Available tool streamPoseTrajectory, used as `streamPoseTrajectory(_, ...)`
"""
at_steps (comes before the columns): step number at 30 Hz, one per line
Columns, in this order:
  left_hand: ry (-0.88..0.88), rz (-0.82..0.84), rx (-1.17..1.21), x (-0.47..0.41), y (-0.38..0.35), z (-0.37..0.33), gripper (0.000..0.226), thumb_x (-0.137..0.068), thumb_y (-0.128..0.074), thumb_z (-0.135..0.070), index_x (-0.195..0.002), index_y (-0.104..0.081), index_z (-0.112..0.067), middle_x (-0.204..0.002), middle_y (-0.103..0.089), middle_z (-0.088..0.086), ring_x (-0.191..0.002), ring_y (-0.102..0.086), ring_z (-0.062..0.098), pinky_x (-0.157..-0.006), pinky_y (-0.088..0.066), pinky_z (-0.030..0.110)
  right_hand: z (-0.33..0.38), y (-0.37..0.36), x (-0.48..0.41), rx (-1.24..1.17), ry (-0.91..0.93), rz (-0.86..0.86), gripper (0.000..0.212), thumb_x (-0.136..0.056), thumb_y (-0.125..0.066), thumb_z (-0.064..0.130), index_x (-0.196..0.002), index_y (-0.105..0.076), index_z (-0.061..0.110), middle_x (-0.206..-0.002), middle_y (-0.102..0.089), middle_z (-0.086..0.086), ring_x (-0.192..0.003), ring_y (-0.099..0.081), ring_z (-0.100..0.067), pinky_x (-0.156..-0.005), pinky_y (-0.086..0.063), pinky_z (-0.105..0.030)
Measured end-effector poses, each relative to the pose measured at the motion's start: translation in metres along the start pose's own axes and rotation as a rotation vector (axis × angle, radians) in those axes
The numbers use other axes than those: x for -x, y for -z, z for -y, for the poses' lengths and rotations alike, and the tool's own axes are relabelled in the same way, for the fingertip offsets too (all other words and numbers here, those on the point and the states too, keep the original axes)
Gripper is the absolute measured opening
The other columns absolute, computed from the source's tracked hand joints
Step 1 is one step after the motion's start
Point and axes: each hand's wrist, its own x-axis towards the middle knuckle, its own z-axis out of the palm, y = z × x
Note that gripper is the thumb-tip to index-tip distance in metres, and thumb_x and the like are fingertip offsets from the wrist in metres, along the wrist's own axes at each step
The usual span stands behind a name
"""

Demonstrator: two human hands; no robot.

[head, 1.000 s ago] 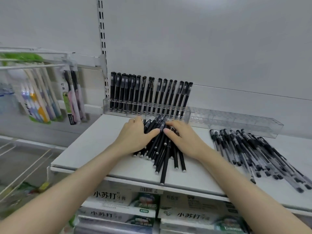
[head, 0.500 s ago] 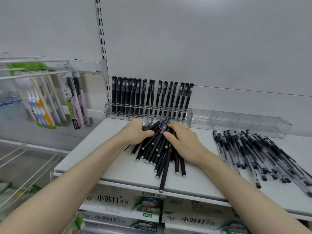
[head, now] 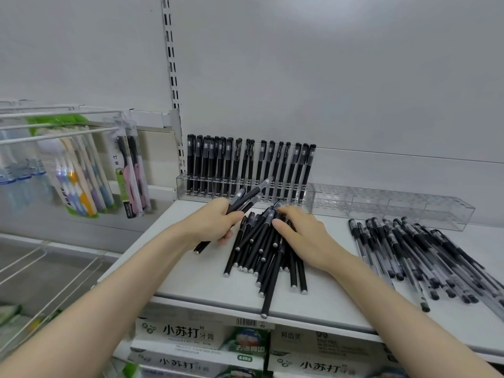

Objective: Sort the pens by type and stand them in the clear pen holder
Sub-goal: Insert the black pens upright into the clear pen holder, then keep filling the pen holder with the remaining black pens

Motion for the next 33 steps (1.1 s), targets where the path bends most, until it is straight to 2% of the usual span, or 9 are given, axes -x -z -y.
streamPoseTrajectory(2, -0.023, -0.012, 0.053, 0.003, 0.002, -0.001, 0.011, -0.1, -0.043, -0.016, -0.093, -0.043, -0.008, -0.071, -0.037, 0.002, -0.051, -0.046, 0.009, -0.043, -0.042, 0.02, 0.0, 0.002, 0.0, -0.014, -0.004, -0.002, 0.044, -0.101, -0.034, 0.041, -0.139, -0.041, 0.021, -0.142, -0.045, 0.002, -0.128, -0.04, -0.024, -0.109, -0.026, -0.042)
streamPoseTrajectory(10, -0.119, -0.024, 0.29, 0.013, -0.003, -0.004, 0.01, -0.1, -0.041, -0.014, -0.092, -0.044, -0.008, -0.073, -0.05, 0.002, -0.049, -0.038, 0.008, -0.042, -0.031, 0.018, 0.004, 0.011, 0.004, -0.11, 0.009, -0.095, 0.038, -0.099, -0.039, 0.04, -0.13, -0.052, 0.021, -0.128, -0.056, 0.003, -0.122, -0.046, -0.022, -0.107, -0.03, -0.044)
streamPoseTrajectory(15, -0.192, 0.015, 0.43, 0.016, -0.002, -0.005, 0.018, -0.1, -0.043, -0.021, -0.105, -0.047, -0.004, -0.067, -0.048, -0.004, -0.049, -0.033, 0.008, -0.042, -0.025, 0.017, 0.025, 0.021, 0.001, -0.42, 0.108, -0.14, 0.034, -0.096, -0.05, 0.037, -0.127, -0.055, 0.024, -0.125, -0.058, 0.013, -0.115, -0.052, 0.0, -0.097, -0.039, -0.018)
streamPoseTrajectory(17, -0.226, 0.032, 0.451, 0.015, 0.002, -0.008, 0.027, -0.1, -0.042, -0.024, -0.111, -0.047, 0.0, -0.067, -0.047, -0.004, -0.049, -0.032, 0.008, -0.042, -0.024, 0.017, 0.038, 0.024, -0.008, -0.54, 0.132, -0.101, 0.025, -0.095, -0.053, 0.036, -0.118, -0.057, 0.028, -0.116, -0.062, 0.018, -0.107, -0.056, 0.008, -0.091, -0.042, -0.012)
streamPoseTrajectory(20, -0.277, 0.063, 0.483, 0.01, 0.01, -0.01, 0.023, -0.1, -0.041, -0.026, -0.104, -0.05, -0.005, -0.067, -0.046, -0.002, -0.049, -0.031, 0.009, -0.042, -0.023, 0.018, 0.056, 0.029, -0.027, -0.68, 0.156, -0.11, 0.015, -0.094, -0.055, 0.03, -0.101, -0.065, 0.022, -0.095, -0.07, 0.014, -0.091, -0.063, 0.009, -0.077, -0.045, -0.005)
streamPoseTrajectory(23, -0.31, 0.07, 0.486, 0.0, 0.025, -0.006, 0.027, -0.1, -0.042, -0.028, -0.101, -0.05, -0.002, -0.065, -0.048, -0.002, -0.049, -0.033, 0.009, -0.041, -0.026, 0.018, 0.067, 0.028, -0.044, -0.754, 0.163, -0.189, 0.017, -0.092, -0.06, 0.027, -0.089, -0.069, 0.012, -0.082, -0.071, 0.008, -0.079, -0.064, 0.0, -0.073, -0.047, -0.007)
streamPoseTrajectory(26, -0.335, 0.079, 0.453, -0.014, 0.042, 0.0, 0.023, -0.1, -0.042, -0.027, -0.094, -0.049, -0.006, -0.065, -0.051, 0.0, -0.049, -0.038, 0.01, -0.041, -0.031, 0.02, 0.073, 0.024, -0.06, -0.807, 0.113, -0.278, 0.02, -0.089, -0.064, 0.026, -0.074, -0.065, 0.012, -0.062, -0.063, 0.015, -0.064, -0.058, 0.006, -0.065, -0.043, -0.006)
streamPoseTrajectory(30, -0.363, 0.094, 0.373, -0.037, 0.062, 0.011, 0.021, -0.101, -0.042, -0.025, -0.09, -0.05, -0.009, -0.069, -0.059, 0.004, -0.053, -0.05, 0.013, -0.045, -0.043, 0.025, 0.082, 0.024, -0.083, -0.873, 0.047, -0.365, 0.02, -0.089, -0.064, 0.023, -0.079, -0.065, 0.006, -0.077, -0.072, -0.002, -0.073, -0.068, -0.005, -0.076, -0.053, -0.017)
streamPoseTrajectory(33, -0.322, 0.083, 0.362, -0.054, 0.075, 0.024, 0.016, -0.1, -0.044, -0.025, -0.095, -0.052, -0.012, -0.076, -0.064, 0.006, -0.059, -0.058, 0.016, -0.047, -0.049, 0.029, 0.085, 0.025, -0.095, -0.923, 0.019, -0.487, 0.012, -0.092, -0.061, 0.016, -0.081, -0.062, 0.01, -0.073, -0.074, -0.001, -0.071, -0.071, -0.012, -0.074, -0.058, -0.025)
